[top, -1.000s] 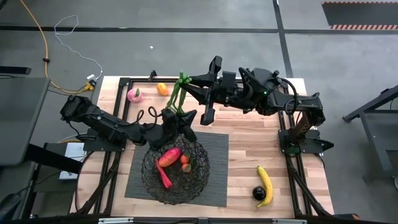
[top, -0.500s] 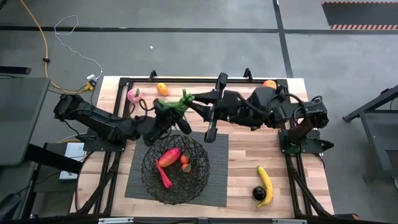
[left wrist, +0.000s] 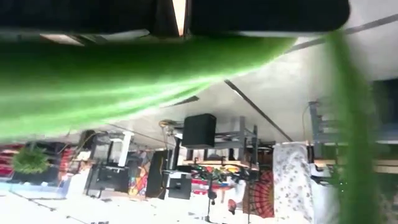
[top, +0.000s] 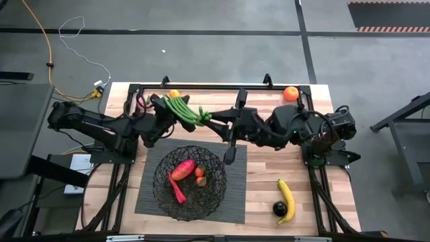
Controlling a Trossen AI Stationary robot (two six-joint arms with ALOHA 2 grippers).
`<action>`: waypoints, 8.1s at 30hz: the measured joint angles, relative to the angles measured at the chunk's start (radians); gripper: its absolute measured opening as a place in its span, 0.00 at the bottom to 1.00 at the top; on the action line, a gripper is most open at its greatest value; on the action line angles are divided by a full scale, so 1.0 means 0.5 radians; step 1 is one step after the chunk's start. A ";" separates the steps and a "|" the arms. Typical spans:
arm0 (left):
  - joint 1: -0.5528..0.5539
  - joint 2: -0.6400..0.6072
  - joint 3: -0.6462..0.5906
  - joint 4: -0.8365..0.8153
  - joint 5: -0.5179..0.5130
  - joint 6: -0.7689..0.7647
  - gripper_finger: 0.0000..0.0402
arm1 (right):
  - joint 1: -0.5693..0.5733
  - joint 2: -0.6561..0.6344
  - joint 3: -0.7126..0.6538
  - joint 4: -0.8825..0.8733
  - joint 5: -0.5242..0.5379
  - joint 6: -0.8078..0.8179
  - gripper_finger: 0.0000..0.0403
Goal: Build produce basket
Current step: Put the green string beans into the black wire basket
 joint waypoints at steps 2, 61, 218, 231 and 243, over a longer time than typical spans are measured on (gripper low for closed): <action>0.015 -0.020 0.001 -0.019 -0.006 0.003 0.00 | 0.018 0.000 -0.001 -0.066 0.046 0.042 0.06; -0.429 0.485 -0.481 -0.357 0.438 -0.818 0.00 | 0.427 0.952 -0.004 -1.024 -0.237 1.712 0.06; -0.476 -1.054 -0.189 -1.089 0.780 -0.083 0.00 | -0.066 0.839 0.288 -1.671 -0.401 1.001 0.70; -0.476 -1.171 -0.189 -1.099 0.899 -0.083 0.00 | 0.288 -0.210 -1.579 -1.105 -0.090 2.802 0.65; -0.475 -1.089 -0.189 -1.089 0.835 -0.206 0.00 | 0.095 -0.338 -2.849 1.375 0.207 3.886 0.65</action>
